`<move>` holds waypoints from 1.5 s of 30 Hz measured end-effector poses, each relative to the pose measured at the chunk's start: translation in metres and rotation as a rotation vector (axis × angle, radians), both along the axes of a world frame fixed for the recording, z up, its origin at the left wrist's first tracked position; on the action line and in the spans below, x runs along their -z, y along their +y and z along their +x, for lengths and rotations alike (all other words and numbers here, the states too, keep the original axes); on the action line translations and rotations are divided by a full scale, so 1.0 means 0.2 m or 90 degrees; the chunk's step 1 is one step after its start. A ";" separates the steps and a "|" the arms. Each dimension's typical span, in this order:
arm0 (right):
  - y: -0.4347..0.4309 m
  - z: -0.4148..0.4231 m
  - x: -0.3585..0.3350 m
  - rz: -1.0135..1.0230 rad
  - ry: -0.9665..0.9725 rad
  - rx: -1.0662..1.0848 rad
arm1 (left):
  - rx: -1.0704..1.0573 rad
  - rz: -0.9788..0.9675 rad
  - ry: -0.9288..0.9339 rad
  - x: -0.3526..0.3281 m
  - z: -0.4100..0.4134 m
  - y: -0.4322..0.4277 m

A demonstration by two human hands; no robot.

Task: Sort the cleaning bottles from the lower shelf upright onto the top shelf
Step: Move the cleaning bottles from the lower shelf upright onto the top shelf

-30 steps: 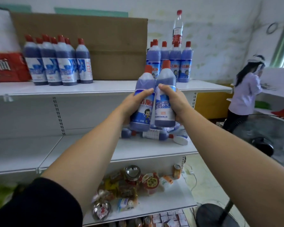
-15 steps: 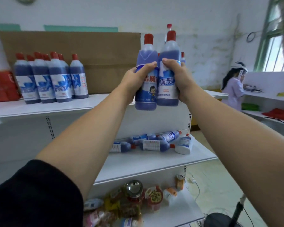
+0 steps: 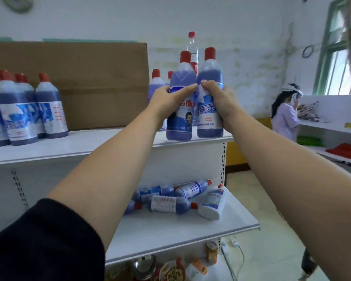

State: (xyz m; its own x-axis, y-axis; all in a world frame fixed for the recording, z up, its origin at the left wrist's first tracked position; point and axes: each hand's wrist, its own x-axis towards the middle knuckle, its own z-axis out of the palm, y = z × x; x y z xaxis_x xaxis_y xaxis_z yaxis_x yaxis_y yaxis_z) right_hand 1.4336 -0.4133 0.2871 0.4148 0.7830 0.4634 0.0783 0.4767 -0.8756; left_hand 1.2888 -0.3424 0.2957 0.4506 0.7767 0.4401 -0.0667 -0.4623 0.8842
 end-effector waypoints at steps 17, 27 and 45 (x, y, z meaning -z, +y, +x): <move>0.38 0.50 -0.01 -0.060 -0.019 -0.040 | -0.388 0.151 0.274 -0.17 0.29 0.32; 0.46 0.43 0.05 -0.079 0.018 -0.053 | -0.479 0.266 0.453 -0.22 0.27 0.36; 0.54 0.47 0.08 -0.048 0.002 -0.003 | -0.487 0.298 0.383 -0.11 0.31 0.49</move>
